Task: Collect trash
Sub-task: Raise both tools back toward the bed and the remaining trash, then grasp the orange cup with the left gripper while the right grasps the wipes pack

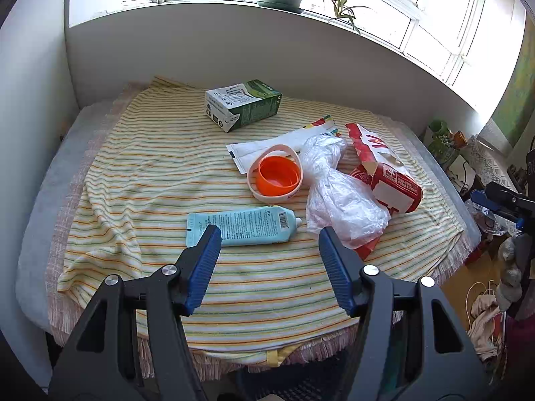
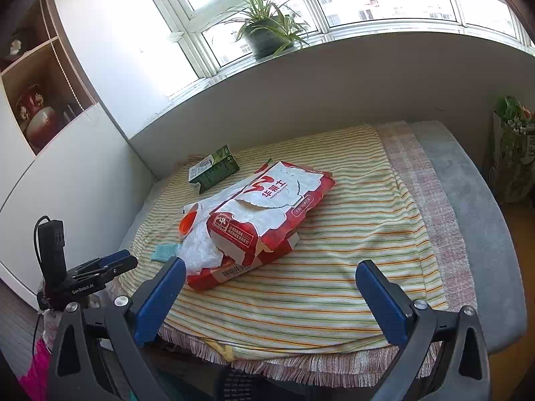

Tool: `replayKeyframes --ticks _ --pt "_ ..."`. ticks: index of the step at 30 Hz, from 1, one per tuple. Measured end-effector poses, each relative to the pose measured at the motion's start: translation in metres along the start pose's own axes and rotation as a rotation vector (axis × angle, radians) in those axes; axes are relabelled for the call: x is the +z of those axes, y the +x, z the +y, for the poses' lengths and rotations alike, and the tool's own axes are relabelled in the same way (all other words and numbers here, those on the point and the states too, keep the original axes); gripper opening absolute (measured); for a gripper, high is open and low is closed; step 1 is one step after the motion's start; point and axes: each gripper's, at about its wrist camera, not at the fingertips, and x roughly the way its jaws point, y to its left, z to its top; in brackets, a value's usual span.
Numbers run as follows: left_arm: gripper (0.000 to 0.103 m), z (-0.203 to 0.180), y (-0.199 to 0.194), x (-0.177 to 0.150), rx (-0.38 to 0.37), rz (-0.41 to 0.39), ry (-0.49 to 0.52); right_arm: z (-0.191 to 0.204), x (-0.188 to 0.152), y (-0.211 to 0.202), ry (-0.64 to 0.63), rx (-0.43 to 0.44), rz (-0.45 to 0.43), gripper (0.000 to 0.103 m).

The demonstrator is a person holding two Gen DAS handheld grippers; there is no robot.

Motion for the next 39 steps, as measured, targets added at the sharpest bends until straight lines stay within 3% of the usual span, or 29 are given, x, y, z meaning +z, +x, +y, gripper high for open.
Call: replayKeyframes --ticks 11,19,20,22,25,29,31,39 --pt "0.062 0.005 0.044 0.033 -0.006 0.061 0.006 -0.026 0.030 0.041 0.126 0.077 0.051 0.098" --pt "0.062 0.019 0.068 0.047 0.001 0.088 -0.020 -0.035 0.043 0.072 0.167 0.095 0.091 0.082" --pt "0.059 0.023 0.070 0.048 -0.004 0.089 -0.030 -0.037 0.044 0.075 0.175 0.101 0.094 0.081" --pt "0.039 0.029 0.076 0.051 -0.010 0.101 -0.047 -0.039 0.047 0.082 0.192 0.107 0.101 0.079" --pt "0.017 0.036 0.081 0.056 -0.026 0.112 -0.073 -0.043 0.050 0.092 0.209 0.104 0.110 0.076" --pt "0.014 0.036 0.086 0.063 -0.047 0.134 -0.076 -0.047 0.053 0.105 0.230 0.111 0.126 0.074" --pt "0.014 0.036 0.090 0.064 -0.059 0.157 -0.083 -0.049 0.054 0.111 0.235 0.112 0.137 0.068" --pt "0.014 0.031 0.106 0.065 -0.048 0.231 -0.093 -0.053 0.054 0.128 0.260 0.124 0.158 0.068"
